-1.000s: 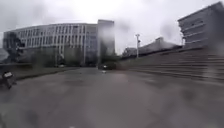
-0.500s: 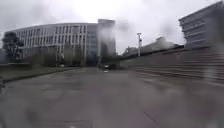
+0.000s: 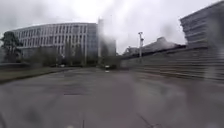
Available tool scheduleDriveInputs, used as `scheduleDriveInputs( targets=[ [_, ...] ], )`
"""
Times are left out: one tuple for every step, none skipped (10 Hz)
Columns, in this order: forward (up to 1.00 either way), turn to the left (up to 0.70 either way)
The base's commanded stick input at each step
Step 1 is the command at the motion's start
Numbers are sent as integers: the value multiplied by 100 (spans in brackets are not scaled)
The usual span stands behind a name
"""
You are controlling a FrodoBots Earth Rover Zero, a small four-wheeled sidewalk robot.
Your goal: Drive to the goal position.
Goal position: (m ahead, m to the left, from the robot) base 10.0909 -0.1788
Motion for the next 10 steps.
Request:
scheduleDriveInputs(
  targets=[
    [100,27],
    [100,27],
    [100,27],
    [100,27],
    [100,27],
    [100,0],
    [100,0],
    [100,0],
    [100,0],
    [100,0]
  ],
)
